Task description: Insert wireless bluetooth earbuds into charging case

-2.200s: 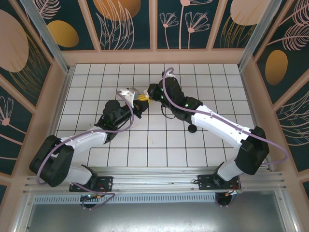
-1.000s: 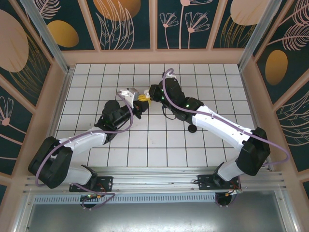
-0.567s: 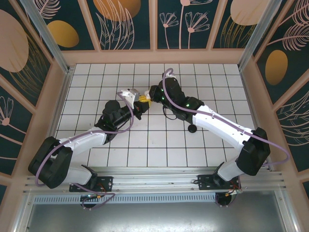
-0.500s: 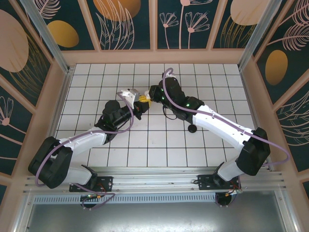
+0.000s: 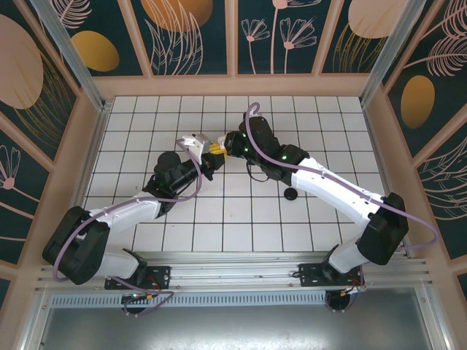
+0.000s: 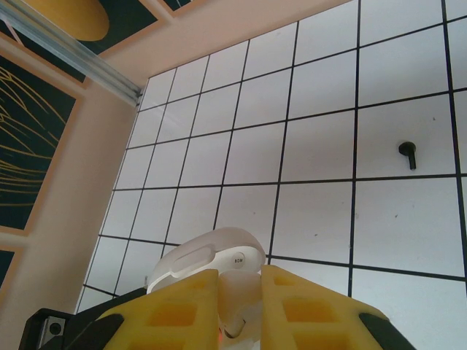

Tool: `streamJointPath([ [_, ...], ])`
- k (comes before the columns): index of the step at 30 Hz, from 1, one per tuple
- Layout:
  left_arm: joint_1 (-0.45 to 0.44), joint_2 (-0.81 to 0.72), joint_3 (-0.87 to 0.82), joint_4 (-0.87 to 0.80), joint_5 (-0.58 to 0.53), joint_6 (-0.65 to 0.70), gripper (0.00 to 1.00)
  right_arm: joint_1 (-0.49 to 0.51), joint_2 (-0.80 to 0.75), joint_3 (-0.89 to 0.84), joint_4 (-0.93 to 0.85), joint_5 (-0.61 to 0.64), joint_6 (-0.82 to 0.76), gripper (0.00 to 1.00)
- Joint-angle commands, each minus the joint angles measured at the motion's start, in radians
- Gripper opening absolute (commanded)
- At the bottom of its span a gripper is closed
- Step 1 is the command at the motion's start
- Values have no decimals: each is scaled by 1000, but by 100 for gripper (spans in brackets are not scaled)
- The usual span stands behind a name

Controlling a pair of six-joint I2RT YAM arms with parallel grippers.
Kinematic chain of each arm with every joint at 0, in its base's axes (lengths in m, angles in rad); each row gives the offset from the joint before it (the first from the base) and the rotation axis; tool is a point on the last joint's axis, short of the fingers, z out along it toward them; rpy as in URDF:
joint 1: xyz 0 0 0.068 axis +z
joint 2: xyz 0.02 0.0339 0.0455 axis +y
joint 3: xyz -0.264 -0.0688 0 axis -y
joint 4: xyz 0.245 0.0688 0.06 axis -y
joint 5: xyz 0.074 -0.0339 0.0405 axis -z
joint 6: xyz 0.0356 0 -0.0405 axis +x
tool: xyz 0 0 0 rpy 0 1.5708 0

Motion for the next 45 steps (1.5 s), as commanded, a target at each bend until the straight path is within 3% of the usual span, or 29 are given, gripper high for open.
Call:
streamJointPath([
  [1,-5,-27,0,83,10,23,5,15,13,33,-64,-88,14,21],
  [4,-5,-29,2,83,15,28,5,15,17,42,-68,-103,16,35],
  [10,-6,-30,4,74,27,31,6,7,-23,56,-68,-105,11,42],
  [17,-5,-52,10,8,87,79,5,-49,-115,85,-76,-150,-31,43],
  [26,-6,-47,63,-60,419,83,4,-223,-132,-3,-15,-560,-48,42],
  [32,-5,-19,107,-79,530,35,3,-253,-94,-15,-24,-745,-76,36],
  [37,-5,-6,126,-108,490,24,2,-247,-79,-38,-9,-849,-57,18],
  [45,7,32,132,-120,415,-41,1,-244,-163,-64,-50,-854,-79,15],
])
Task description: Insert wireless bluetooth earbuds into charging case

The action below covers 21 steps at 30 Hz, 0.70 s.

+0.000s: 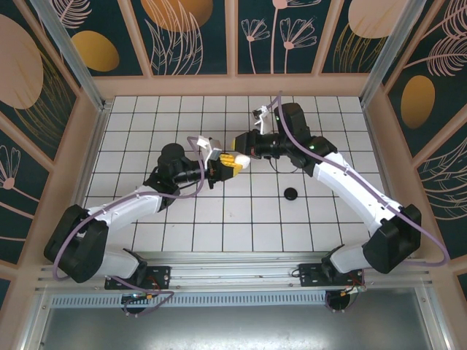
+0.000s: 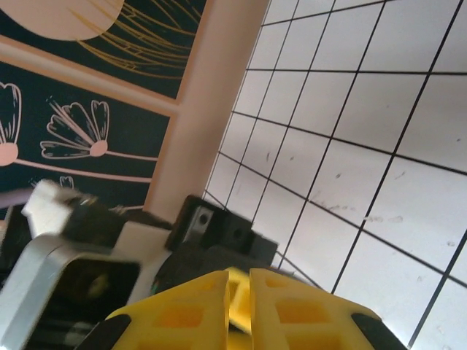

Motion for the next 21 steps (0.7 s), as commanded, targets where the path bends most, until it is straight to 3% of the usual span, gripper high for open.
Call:
streamJointPath([
  [1,11,14,28,45,-26,-70,1,5,-76,-27,-20,-56,-19,15],
  [7,47,28,15,136,-6,-158,1,-9,-139,-87,-37,18,-16,15],
  [16,113,31,20,31,-14,-153,2,-90,-219,-149,-66,275,5,27],
  [21,128,66,136,-226,-9,-42,2,-102,-214,-182,-56,394,-16,30],
])
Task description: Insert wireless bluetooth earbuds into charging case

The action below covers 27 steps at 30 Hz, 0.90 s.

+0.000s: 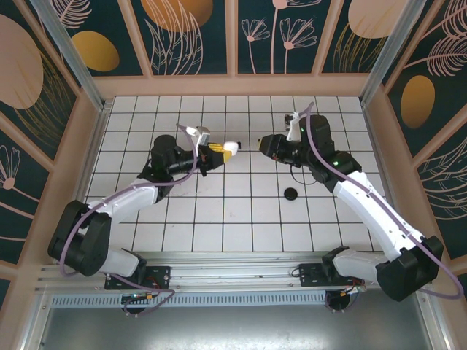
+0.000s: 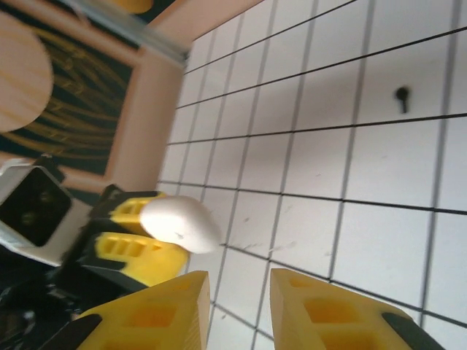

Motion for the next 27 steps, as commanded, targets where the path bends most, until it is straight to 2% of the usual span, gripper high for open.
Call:
streamJointPath([
  [1,10,32,90,-190,-15,77,2,-4,1,-14,-20,138,-18,32],
  [3,49,83,131,-265,-47,81,2,-14,13,-18,-50,219,-19,36],
  [5,89,165,197,-344,-30,67,2,-47,12,-49,-63,279,-19,39],
  [8,139,328,344,-497,-31,90,1,-138,2,-127,-69,272,-1,43],
  [12,203,503,492,-629,-90,101,1,-259,-20,-240,-72,217,14,46],
  [15,236,616,606,-750,-137,126,2,-312,-36,-307,-81,214,11,48],
  [21,293,756,773,-949,-275,191,5,-364,-35,-394,-81,195,2,51],
  [25,324,812,846,-1039,-336,226,9,-359,2,-391,-121,263,-21,55],
  [27,333,822,864,-1062,-369,238,15,-359,18,-390,-130,269,-33,56],
])
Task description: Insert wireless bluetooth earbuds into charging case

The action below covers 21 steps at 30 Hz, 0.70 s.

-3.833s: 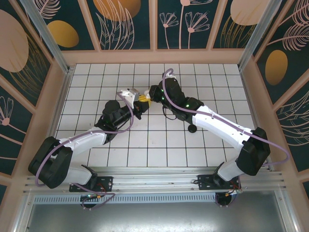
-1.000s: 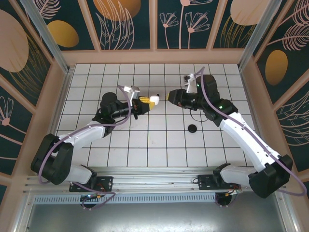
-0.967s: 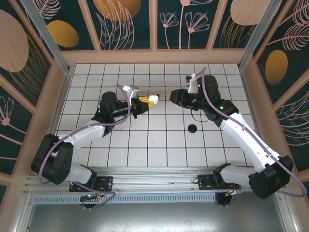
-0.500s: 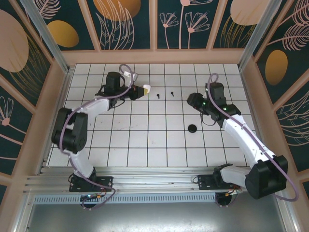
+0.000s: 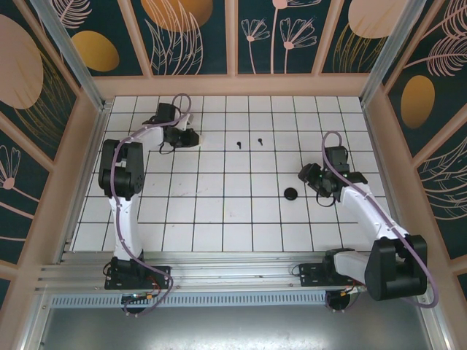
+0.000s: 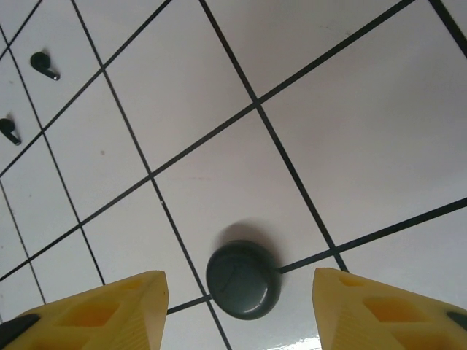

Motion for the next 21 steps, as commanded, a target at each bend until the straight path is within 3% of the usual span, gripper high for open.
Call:
streamJointPath([
  [1,21,31,35,-138,-108,57,19,0,27,-5,-41,34,-29,56],
  [5,22,9,50,-161,-193,81,40,1,50,-10,-37,10,-41,58],
  [8,24,-1,71,-179,-244,106,50,3,81,-11,-24,-49,-51,57],
  [15,23,-30,106,-218,-341,146,64,53,143,0,-46,-54,-50,58],
  [21,23,-101,59,-215,-351,150,69,108,192,14,-55,-34,-33,59],
])
